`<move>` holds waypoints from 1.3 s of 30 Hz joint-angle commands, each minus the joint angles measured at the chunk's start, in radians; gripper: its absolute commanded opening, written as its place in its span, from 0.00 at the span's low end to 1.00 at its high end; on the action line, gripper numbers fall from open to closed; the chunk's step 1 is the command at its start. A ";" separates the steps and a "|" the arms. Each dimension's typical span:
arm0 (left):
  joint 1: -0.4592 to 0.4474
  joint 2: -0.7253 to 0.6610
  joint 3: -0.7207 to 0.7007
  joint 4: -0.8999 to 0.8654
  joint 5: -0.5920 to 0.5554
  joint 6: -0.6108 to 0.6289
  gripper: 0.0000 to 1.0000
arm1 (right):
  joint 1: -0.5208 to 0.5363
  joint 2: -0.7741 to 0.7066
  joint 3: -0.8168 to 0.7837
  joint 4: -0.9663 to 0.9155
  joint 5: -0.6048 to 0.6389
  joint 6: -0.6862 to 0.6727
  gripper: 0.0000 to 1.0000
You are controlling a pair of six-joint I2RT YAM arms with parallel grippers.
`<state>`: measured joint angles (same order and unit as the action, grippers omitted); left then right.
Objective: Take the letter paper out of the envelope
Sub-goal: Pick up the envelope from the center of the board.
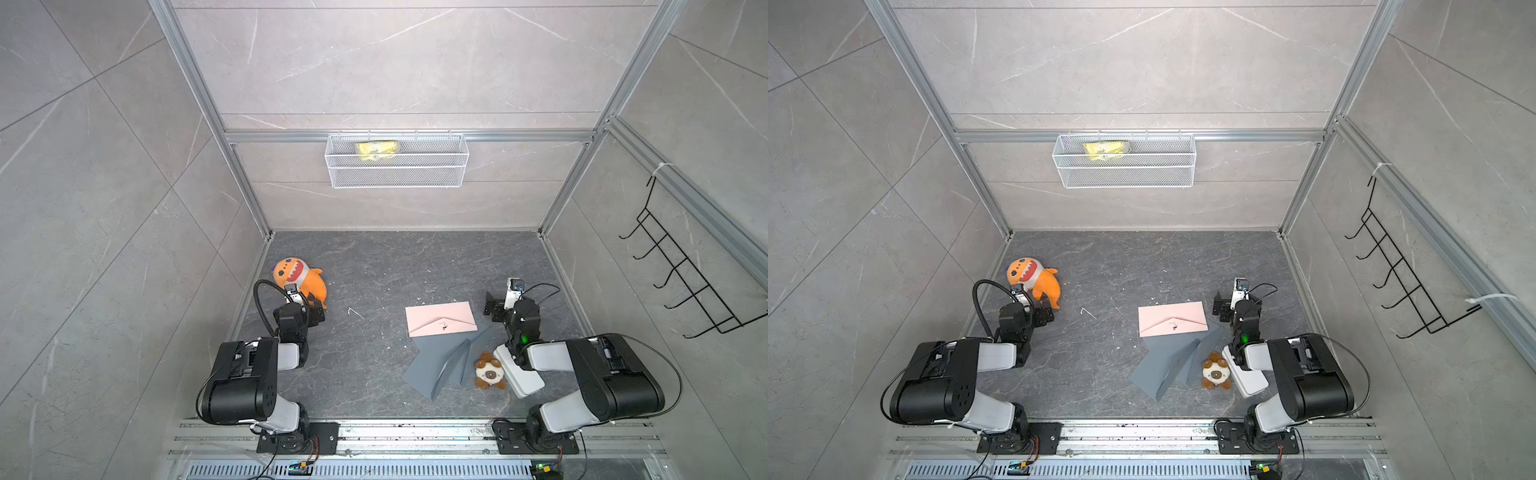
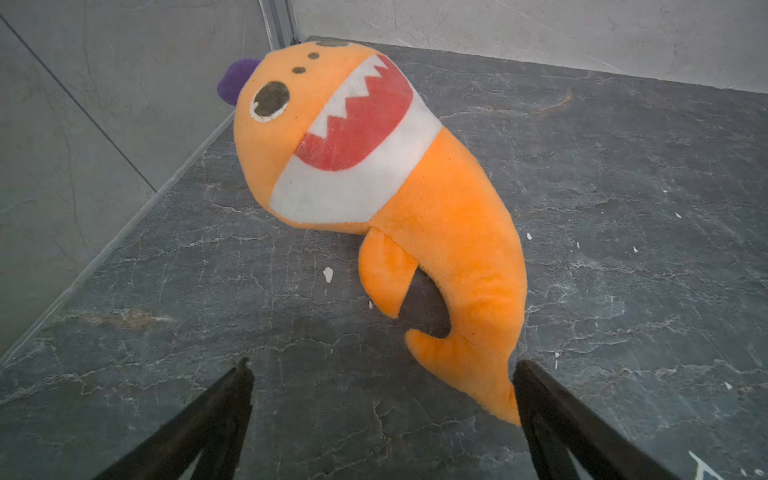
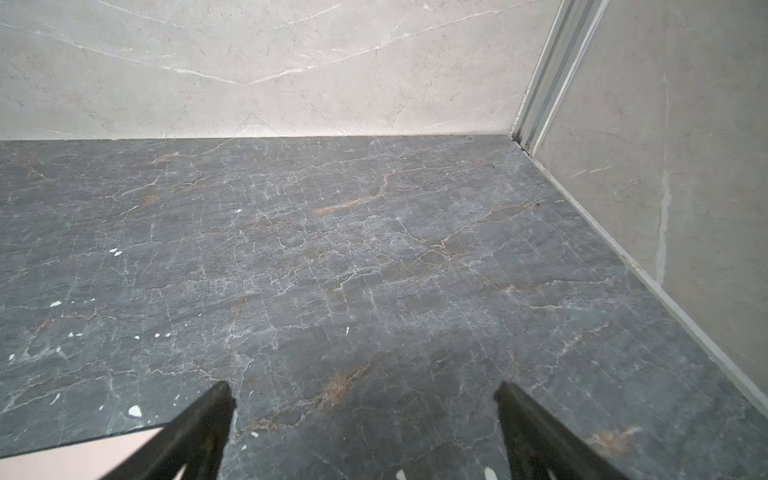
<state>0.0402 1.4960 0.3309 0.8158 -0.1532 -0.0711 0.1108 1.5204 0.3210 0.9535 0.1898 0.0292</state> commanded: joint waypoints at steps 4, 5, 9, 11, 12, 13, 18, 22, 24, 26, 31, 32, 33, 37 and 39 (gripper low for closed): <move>0.008 0.001 0.021 0.039 0.005 0.034 1.00 | 0.001 0.007 0.013 -0.001 -0.004 -0.005 1.00; 0.007 0.001 0.022 0.039 0.006 0.034 1.00 | 0.001 0.007 0.012 -0.003 -0.003 -0.005 1.00; 0.007 0.001 0.020 0.038 0.007 0.034 1.00 | 0.001 0.007 0.012 -0.003 -0.003 -0.005 1.00; 0.007 0.001 0.020 0.038 0.007 0.034 1.00 | 0.001 0.007 0.012 -0.004 -0.004 -0.006 1.00; 0.007 0.001 0.021 0.039 0.007 0.034 1.00 | 0.001 0.007 0.013 -0.003 -0.003 -0.005 1.00; 0.007 0.001 0.021 0.038 0.006 0.034 1.00 | 0.001 0.006 0.012 -0.004 -0.003 -0.005 1.00; 0.007 0.000 0.021 0.040 0.007 0.035 1.00 | 0.001 0.007 0.011 -0.002 -0.005 -0.004 1.00; 0.000 -0.100 0.082 -0.150 -0.028 0.034 1.00 | 0.011 -0.094 0.015 -0.088 0.035 -0.008 1.00; -0.026 -0.184 0.148 -0.302 -0.119 0.021 1.00 | 0.029 -0.214 0.064 -0.266 0.104 -0.005 1.00; -0.046 -0.266 0.165 -0.313 -0.178 0.005 1.00 | 0.032 -0.312 0.104 -0.337 0.108 0.011 1.00; -0.170 -0.362 0.393 -0.430 -0.310 0.060 1.00 | 0.062 -0.447 0.491 -0.732 0.110 0.075 1.00; -0.197 -0.364 0.451 -0.448 -0.313 0.087 1.00 | 0.067 -0.431 0.619 -0.843 0.109 0.111 1.00; -0.235 -0.364 0.521 -0.464 -0.363 0.115 1.00 | 0.066 -0.400 0.779 -0.976 0.089 0.167 1.00; -0.272 -0.321 0.928 -1.041 -0.414 -0.260 1.00 | 0.065 -0.183 1.312 -1.555 0.041 0.522 1.00; -0.232 -0.280 1.016 -1.139 -0.255 -0.363 1.00 | 0.060 -0.144 1.353 -1.653 0.031 0.645 1.00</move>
<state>-0.2340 1.1973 1.2274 0.0151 -0.4740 -0.2047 0.1745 1.3025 1.6516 -0.2089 0.2340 0.3859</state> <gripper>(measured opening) 0.999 0.992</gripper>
